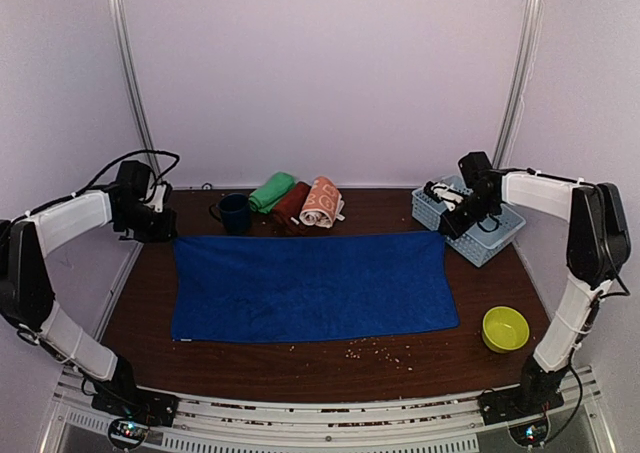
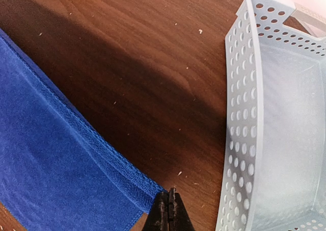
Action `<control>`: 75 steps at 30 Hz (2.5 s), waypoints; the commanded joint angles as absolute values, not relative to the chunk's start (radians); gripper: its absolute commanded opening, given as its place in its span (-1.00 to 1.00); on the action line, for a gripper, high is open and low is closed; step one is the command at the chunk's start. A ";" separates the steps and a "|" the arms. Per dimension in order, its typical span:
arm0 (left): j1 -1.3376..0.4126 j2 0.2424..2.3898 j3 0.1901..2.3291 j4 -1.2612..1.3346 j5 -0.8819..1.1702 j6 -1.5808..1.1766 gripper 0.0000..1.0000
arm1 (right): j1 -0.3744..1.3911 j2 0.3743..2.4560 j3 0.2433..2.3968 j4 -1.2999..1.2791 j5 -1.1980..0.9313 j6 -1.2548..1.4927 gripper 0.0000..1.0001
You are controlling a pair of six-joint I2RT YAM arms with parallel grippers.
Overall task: Roll the towels
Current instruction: Fold the towel at the center of the board.
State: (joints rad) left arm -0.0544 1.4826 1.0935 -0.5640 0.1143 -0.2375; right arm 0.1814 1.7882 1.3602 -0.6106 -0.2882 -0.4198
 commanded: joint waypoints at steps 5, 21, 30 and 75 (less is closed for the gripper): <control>-0.060 1.394 1.000 -0.646 0.129 -0.259 -1.00 | 0.175 1.677 1.238 -0.583 -0.351 -0.433 -1.00; -0.060 1.388 0.929 -0.825 0.116 -0.293 -1.00 | 0.175 1.428 0.970 -0.643 -0.351 -0.574 -1.00; -0.060 1.393 0.918 -0.867 0.132 -0.304 -1.00 | 0.176 1.375 0.897 -0.674 -0.438 -0.699 -1.00; -0.062 1.394 0.873 -0.968 0.091 -0.364 -1.00 | 0.198 1.431 0.839 -0.817 -0.452 -0.958 -1.00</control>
